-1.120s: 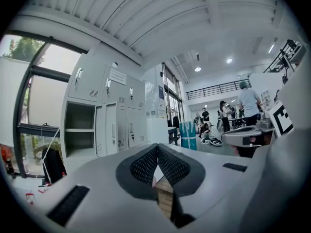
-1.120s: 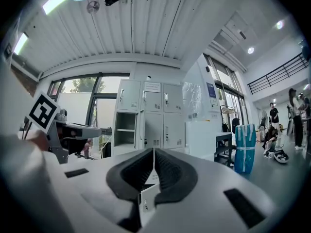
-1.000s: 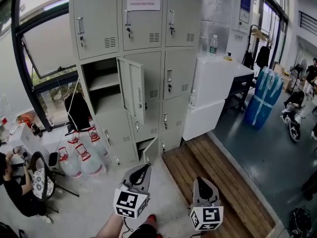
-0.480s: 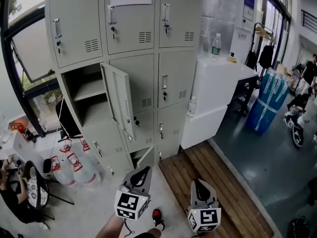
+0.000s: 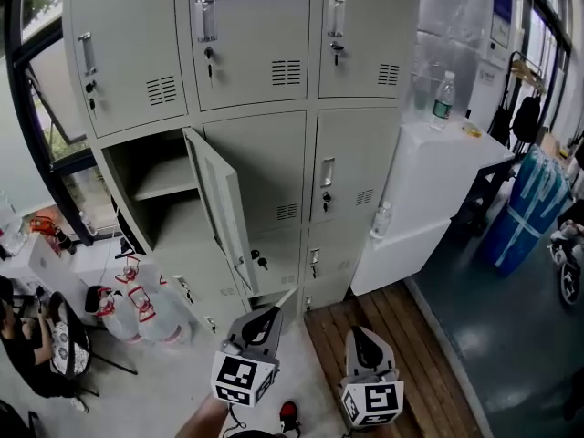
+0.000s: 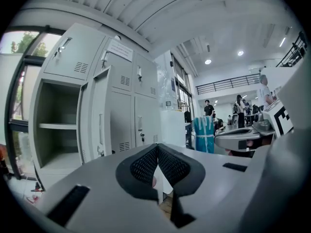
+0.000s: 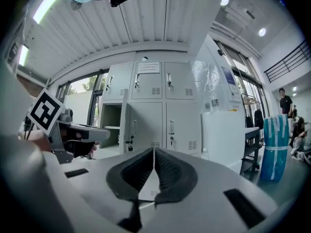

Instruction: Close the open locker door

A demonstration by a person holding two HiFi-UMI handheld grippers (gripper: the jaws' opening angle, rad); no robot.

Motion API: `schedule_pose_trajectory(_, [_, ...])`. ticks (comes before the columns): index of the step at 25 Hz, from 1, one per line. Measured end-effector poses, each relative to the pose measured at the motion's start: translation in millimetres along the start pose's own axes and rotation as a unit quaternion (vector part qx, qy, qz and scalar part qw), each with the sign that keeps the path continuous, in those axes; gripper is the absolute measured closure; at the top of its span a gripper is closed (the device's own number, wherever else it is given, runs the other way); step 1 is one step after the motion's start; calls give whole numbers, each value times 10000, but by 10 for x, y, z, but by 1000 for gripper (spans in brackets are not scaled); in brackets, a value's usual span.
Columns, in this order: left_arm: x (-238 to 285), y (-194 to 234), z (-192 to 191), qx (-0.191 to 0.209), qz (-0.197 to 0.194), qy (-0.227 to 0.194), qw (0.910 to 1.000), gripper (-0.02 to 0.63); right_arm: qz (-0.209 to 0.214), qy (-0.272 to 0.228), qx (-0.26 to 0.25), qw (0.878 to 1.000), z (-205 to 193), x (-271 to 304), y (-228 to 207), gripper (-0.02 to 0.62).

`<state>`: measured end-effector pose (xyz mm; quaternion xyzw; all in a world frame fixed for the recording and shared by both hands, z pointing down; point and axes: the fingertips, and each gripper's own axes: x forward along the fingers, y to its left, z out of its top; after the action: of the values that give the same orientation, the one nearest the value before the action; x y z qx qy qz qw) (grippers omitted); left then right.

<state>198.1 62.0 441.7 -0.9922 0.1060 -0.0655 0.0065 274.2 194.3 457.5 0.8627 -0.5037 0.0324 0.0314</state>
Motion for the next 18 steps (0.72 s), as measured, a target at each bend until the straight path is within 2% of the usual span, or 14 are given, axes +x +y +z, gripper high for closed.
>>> schedule_pose_trajectory(10, [-28,708,18,-137,893,36,9959,584,893,-129,-49,9959,177,746,280,572])
schedule_pose_trajectory(18, [-319,1194,118,-137,1790,-85,9837,584,1727,-268,-98,9846,384,1211,664,572])
